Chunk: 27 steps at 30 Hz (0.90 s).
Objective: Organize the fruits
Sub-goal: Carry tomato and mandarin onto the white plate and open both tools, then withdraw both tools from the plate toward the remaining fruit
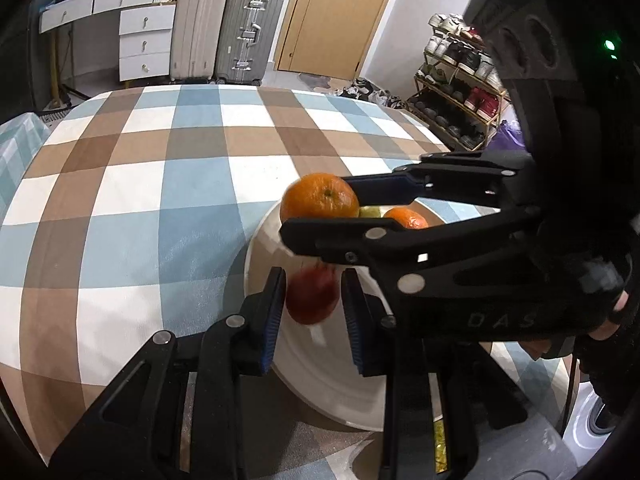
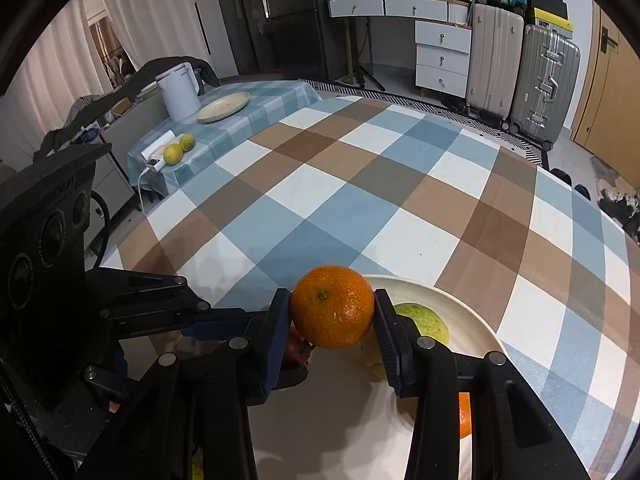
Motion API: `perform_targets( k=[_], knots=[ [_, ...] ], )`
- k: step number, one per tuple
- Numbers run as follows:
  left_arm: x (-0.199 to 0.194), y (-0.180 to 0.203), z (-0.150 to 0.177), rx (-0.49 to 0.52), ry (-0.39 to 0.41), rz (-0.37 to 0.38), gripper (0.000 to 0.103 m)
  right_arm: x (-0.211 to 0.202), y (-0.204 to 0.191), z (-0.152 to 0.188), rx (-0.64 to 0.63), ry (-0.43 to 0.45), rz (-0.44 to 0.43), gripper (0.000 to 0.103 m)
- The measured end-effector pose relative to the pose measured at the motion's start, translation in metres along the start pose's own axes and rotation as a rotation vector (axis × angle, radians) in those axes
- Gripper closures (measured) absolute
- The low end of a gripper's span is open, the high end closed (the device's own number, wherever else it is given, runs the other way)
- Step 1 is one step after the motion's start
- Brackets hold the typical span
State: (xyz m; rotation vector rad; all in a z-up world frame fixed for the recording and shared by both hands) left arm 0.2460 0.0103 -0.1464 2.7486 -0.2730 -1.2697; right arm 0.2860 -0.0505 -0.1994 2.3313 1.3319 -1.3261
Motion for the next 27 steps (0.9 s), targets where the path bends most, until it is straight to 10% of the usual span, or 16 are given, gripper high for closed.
perform_targets(
  k=[7,11,27],
  knots=[
    [-0.013,0.003,0.000,0.007,0.012,0.004,0.075,-0.018,-0.001,-0.001,0.016,0.063,0.010,0.051],
    [-0.028,0.003,-0.001,-0.007,0.041,-0.008,0.048,-0.041,-0.003,0.004,0.036,0.121,0.026,0.044],
    [-0.121,0.019,0.021,-0.067,0.131,-0.112,0.020,-0.158,-0.037,0.058,0.167,0.428,0.024,0.015]
  ],
)
Point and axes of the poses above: each gripper's, at about its wrist camera, not at the fingertips, and x roughly the way its jaws point, y to its right, z to its underside, the point moved 5 cm from there along x, roughly the way its jaws point, and after that the axes turned 9 degrees about -z, right-handed, at the moved point
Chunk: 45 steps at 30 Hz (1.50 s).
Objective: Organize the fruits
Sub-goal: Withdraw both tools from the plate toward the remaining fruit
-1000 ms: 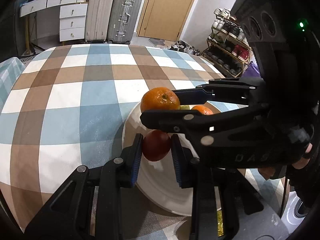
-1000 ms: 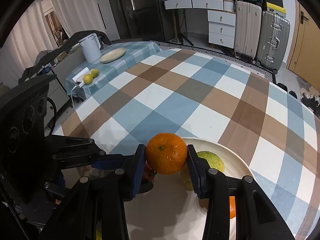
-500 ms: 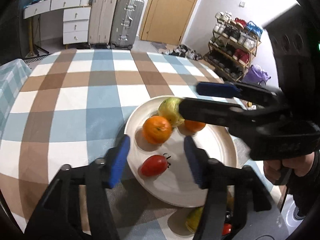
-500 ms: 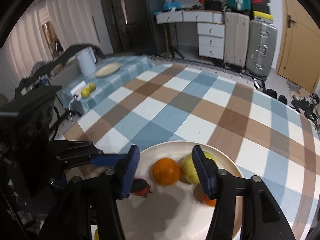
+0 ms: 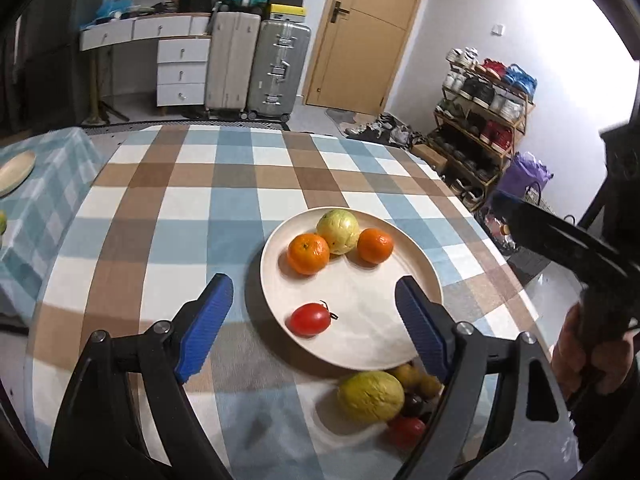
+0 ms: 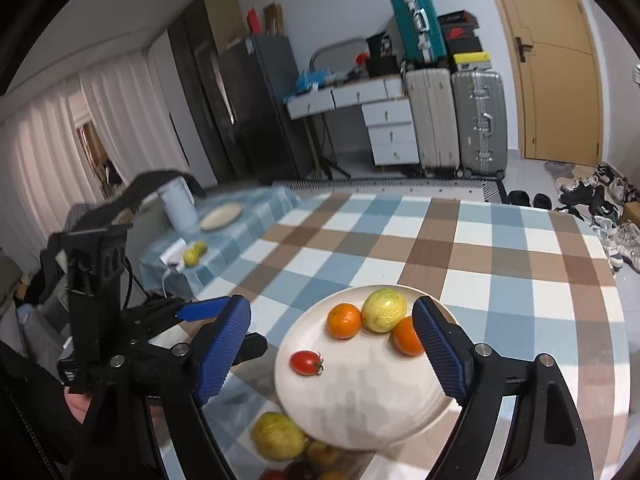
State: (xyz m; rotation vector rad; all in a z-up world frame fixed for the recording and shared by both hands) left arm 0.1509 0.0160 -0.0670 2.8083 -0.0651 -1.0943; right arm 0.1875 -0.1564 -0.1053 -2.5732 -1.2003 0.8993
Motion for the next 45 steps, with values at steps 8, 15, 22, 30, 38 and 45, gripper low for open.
perform_targets(
  k=[8,15,22,30,38,45],
  knots=[
    [-0.053,0.010,0.026,-0.003,0.065,-0.039,0.001,-0.049,-0.021,0.033,0.034,0.077,-0.003,0.005],
    [-0.078,0.018,0.054,0.010,0.063,-0.061,0.001,-0.082,-0.020,0.070,0.108,0.110,0.012,0.000],
    [-0.088,0.018,0.083,-0.002,0.037,-0.077,0.001,-0.086,-0.025,0.100,0.127,0.082,0.032,0.000],
    [-0.075,0.017,0.113,-0.014,-0.020,-0.081,0.001,-0.071,-0.030,0.133,0.120,0.009,0.079,0.000],
    [-0.057,0.016,0.129,0.032,-0.047,-0.090,0.001,-0.042,-0.028,0.164,0.106,-0.125,0.108,0.000],
    [-0.045,0.002,0.138,0.008,-0.089,-0.098,0.001,-0.025,-0.032,0.171,0.086,-0.170,0.095,0.008]
  ],
)
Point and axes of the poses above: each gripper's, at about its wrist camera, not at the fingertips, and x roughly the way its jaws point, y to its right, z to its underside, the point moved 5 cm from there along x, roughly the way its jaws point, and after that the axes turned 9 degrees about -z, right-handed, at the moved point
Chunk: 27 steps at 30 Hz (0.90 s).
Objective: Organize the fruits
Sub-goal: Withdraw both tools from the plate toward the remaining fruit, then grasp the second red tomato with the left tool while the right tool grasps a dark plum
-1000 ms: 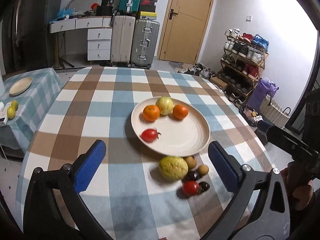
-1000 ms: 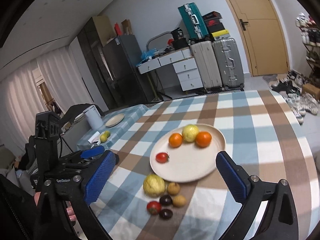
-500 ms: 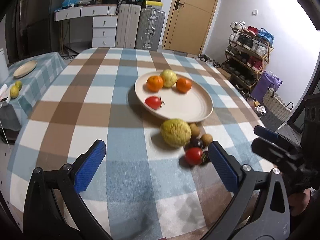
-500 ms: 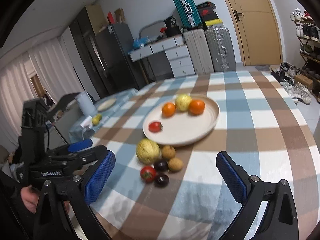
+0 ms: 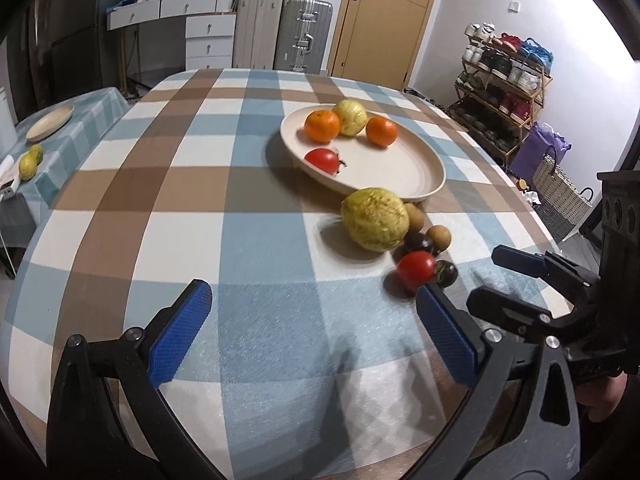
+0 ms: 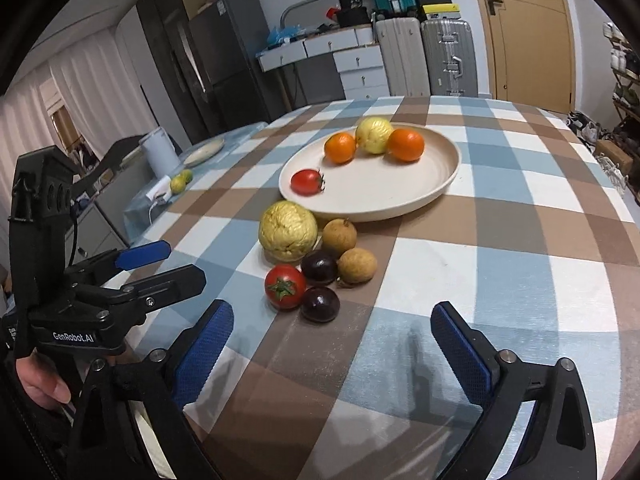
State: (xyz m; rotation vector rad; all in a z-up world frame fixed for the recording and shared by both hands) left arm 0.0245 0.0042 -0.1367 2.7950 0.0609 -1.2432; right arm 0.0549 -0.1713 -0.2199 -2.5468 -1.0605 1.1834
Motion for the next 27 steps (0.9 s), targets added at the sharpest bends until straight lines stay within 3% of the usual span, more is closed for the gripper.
perform_targets(
  k=[3,8,10,17,24,27],
  knots=[
    [0.005,-0.003,0.002,0.008,-0.008,-0.006,0.001,0.007,-0.004,0.001,-0.010,-0.024,-0.019,0.020],
    [0.012,-0.005,-0.001,-0.010,-0.024,0.007,0.001,0.013,-0.003,0.002,-0.001,-0.051,-0.031,0.031],
    [0.013,-0.004,-0.002,-0.008,-0.022,0.009,0.001,0.017,-0.002,0.002,-0.001,-0.074,-0.028,0.045],
    [0.016,-0.001,-0.004,0.006,-0.022,0.006,0.001,0.026,-0.004,0.003,-0.011,-0.111,-0.028,0.057],
    [0.014,-0.011,-0.009,-0.016,-0.012,-0.007,0.001,0.029,-0.006,-0.003,-0.018,-0.104,-0.020,0.077],
    [0.014,-0.012,-0.009,-0.014,-0.012,-0.012,0.001,0.028,-0.004,-0.002,-0.009,-0.100,-0.025,0.078]
  ],
)
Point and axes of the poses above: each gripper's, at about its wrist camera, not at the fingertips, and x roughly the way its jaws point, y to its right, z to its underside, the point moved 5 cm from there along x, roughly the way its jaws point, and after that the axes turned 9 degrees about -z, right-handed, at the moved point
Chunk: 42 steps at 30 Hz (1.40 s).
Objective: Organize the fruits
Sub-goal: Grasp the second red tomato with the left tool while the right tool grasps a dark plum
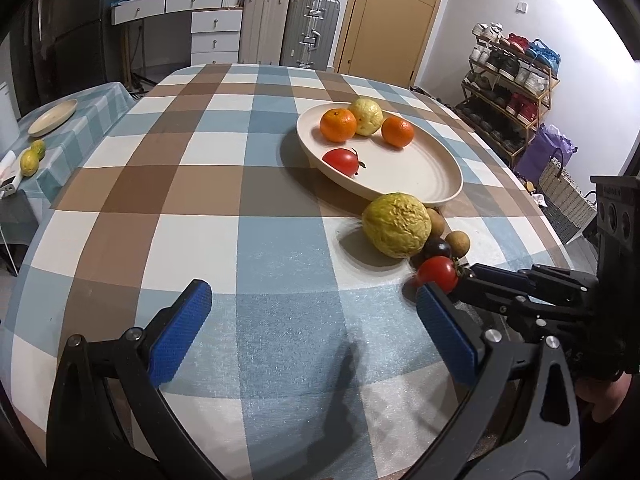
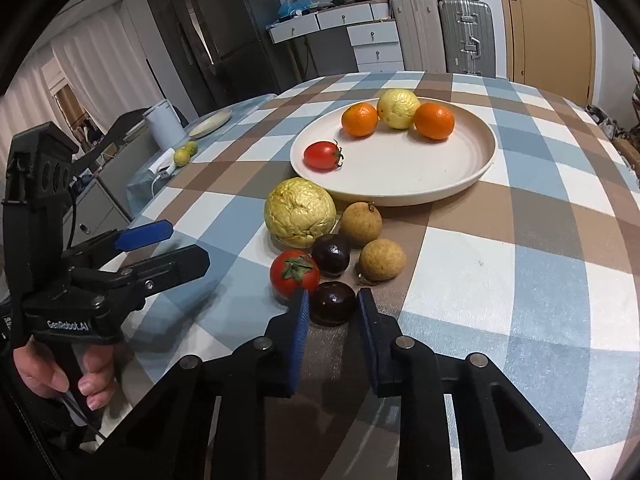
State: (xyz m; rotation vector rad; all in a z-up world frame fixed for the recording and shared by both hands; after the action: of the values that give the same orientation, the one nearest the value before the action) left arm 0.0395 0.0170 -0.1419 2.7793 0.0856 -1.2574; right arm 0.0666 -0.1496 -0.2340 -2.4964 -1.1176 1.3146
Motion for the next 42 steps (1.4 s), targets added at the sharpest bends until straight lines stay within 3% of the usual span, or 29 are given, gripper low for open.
perform_targets(
  k=[18,22,25,32,35,39,42],
  knots=[
    [0.014,0.046,0.003,0.053,-0.076,0.075,0.001,-0.039,0.019,0.014,0.093,0.122,-0.072,0.079],
    [0.021,0.054,0.000,0.051,-0.073,0.009,0.001,-0.048,0.026,0.018,0.106,0.143,-0.067,0.079],
    [0.025,0.060,-0.001,0.034,-0.086,0.038,0.001,-0.054,0.029,0.020,0.109,0.161,-0.063,0.079],
    [0.030,0.077,-0.002,0.047,-0.096,0.020,0.002,-0.061,0.035,0.025,0.119,0.188,-0.082,0.079],
    [0.030,0.081,-0.003,0.040,-0.097,0.039,0.007,-0.063,0.039,0.026,0.133,0.201,-0.090,0.079],
    [0.028,0.088,-0.002,0.043,-0.097,0.082,0.027,-0.067,0.043,0.027,0.161,0.222,-0.110,0.079],
    [0.027,0.088,-0.002,0.016,-0.100,0.138,0.034,-0.069,0.044,0.028,0.157,0.230,-0.099,0.079]
  ],
)
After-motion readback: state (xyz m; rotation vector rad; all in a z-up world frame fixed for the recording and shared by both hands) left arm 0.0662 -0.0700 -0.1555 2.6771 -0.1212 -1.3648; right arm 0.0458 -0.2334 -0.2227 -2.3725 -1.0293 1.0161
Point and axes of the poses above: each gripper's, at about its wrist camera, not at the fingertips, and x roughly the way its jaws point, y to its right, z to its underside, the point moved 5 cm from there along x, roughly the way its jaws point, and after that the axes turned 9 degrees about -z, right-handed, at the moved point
